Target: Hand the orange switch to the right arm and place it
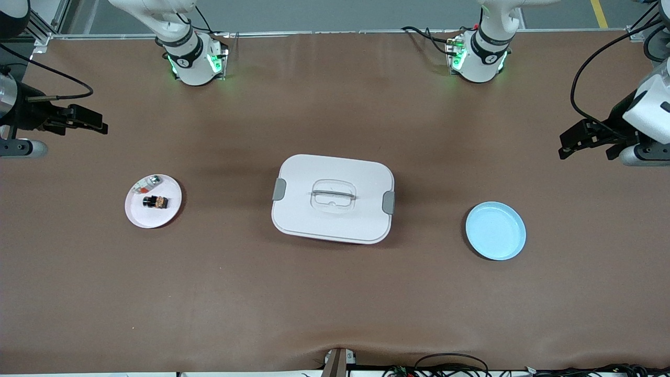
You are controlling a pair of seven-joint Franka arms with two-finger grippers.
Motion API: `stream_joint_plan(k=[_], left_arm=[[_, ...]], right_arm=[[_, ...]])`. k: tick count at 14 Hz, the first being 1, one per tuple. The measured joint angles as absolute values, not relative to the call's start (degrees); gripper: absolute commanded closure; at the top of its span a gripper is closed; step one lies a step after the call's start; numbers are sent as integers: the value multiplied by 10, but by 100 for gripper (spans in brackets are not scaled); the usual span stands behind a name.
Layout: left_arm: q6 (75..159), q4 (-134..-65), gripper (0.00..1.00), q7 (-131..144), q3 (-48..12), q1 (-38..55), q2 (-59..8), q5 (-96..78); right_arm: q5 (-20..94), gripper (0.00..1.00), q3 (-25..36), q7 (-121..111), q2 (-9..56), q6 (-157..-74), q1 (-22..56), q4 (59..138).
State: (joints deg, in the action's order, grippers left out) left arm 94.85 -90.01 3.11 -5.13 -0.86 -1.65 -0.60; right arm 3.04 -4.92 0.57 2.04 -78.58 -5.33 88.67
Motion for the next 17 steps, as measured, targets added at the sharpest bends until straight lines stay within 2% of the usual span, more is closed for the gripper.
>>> stream_joint_plan(k=[17], left_arm=[[948, -900, 0, 31, -51, -9, -17, -6]], right_arm=[[35, 0, -49, 42, -1, -814, -53, 917]])
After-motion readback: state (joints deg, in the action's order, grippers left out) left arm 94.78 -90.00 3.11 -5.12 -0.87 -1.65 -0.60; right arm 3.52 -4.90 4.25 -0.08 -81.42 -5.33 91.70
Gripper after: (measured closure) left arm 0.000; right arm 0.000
